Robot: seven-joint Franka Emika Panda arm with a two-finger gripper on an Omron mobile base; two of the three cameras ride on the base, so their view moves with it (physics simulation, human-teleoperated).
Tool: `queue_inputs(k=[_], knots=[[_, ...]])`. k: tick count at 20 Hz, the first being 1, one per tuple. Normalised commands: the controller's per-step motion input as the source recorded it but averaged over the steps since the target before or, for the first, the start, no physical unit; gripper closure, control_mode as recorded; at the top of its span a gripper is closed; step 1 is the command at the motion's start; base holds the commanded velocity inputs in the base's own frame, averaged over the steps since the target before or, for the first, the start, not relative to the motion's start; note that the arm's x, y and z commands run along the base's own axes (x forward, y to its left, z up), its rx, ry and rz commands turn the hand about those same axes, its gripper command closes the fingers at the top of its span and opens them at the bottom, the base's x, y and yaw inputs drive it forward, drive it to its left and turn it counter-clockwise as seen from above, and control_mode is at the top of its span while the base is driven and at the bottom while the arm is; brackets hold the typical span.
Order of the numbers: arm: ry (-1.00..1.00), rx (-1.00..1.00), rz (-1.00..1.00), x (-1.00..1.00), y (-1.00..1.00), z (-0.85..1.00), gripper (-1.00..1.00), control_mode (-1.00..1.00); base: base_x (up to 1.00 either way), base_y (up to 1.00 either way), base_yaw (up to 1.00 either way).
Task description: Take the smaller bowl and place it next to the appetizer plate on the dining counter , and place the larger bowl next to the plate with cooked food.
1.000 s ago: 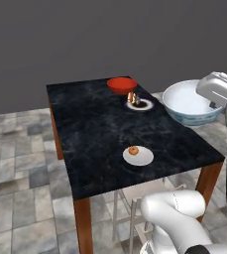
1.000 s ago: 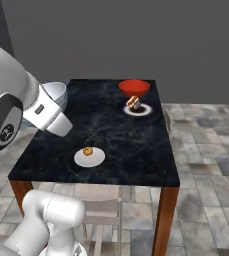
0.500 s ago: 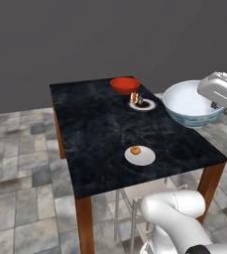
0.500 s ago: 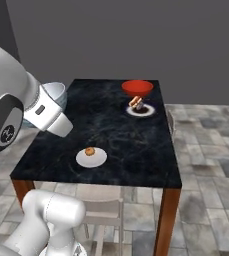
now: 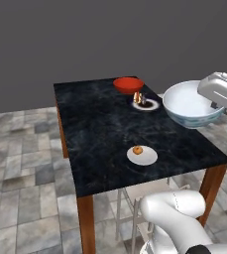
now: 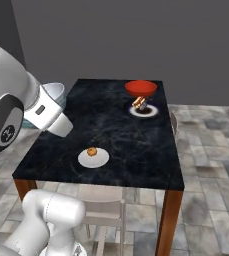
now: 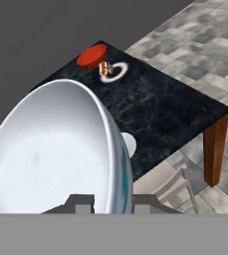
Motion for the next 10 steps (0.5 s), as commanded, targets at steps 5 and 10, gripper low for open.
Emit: queue_inputs(k=[5, 10], knots=[[0.07, 0.00, 0.00, 0.02, 0.00, -0.12, 1.00, -1.00, 0.02, 0.00, 0.00], [0.07, 0.00, 0.00, 0.00, -0.41, -0.34, 1.00, -1.00, 0.00, 0.00, 0.00]])
